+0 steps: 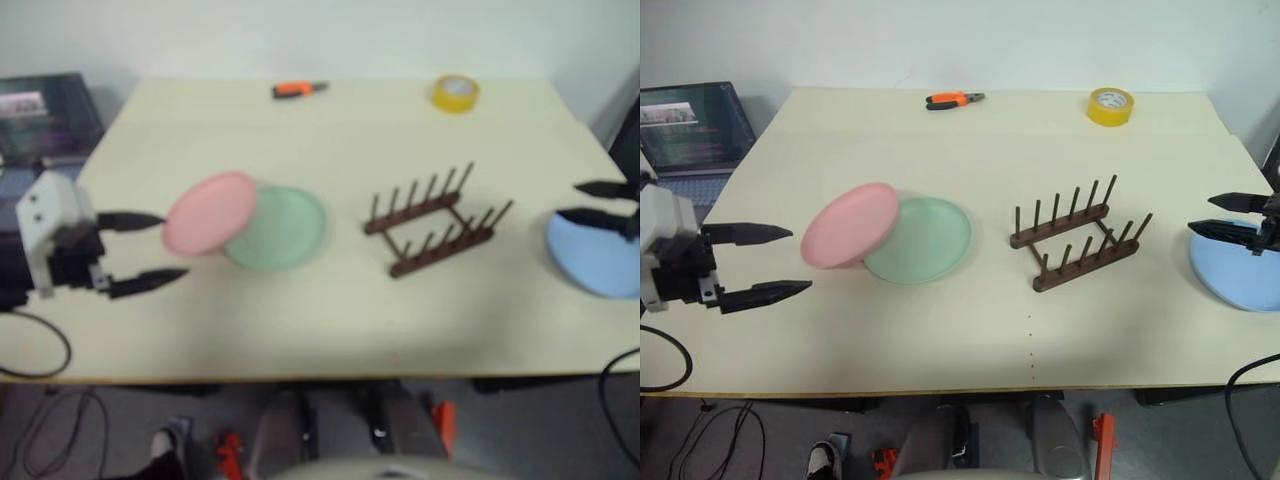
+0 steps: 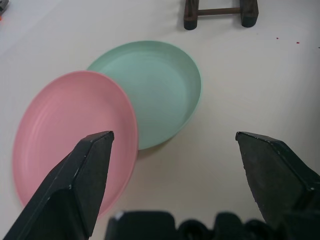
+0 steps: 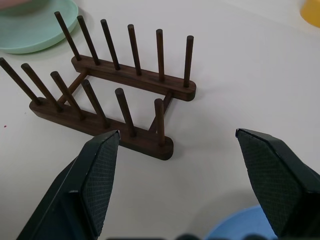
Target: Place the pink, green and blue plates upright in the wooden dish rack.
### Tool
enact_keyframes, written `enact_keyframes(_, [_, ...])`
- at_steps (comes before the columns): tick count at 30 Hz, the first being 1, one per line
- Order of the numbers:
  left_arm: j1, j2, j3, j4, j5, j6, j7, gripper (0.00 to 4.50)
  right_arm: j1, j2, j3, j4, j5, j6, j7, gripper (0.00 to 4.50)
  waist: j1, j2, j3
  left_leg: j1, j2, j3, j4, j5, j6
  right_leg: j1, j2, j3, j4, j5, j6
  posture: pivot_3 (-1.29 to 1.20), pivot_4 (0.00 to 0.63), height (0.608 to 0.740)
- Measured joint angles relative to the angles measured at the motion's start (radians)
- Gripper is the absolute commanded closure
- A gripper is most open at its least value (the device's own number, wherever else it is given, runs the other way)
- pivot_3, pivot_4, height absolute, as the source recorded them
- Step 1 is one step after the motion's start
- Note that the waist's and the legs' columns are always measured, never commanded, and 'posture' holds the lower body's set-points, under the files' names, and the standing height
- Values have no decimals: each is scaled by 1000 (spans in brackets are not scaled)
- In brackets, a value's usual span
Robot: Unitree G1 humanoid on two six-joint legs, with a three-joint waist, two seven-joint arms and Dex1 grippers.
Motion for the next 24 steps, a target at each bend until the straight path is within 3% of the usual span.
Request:
enact_keyframes(12, [-40, -2, -21, -74, -46, 23, 10, 176, -5, 6, 7, -8, 0, -5, -4, 474, 3, 0, 0, 0, 0, 0, 0, 0, 0, 0, 0, 0, 0, 0, 0, 0, 150, 740])
enact_keyframes(24, [-310, -157, -378, -120, -43, 69, 140, 176, 116, -35, -61, -84, 40, 29, -15, 474, 19, 0, 0, -1, -4, -1, 2, 0, 0, 1, 2, 1, 0, 4, 7, 0, 150, 740])
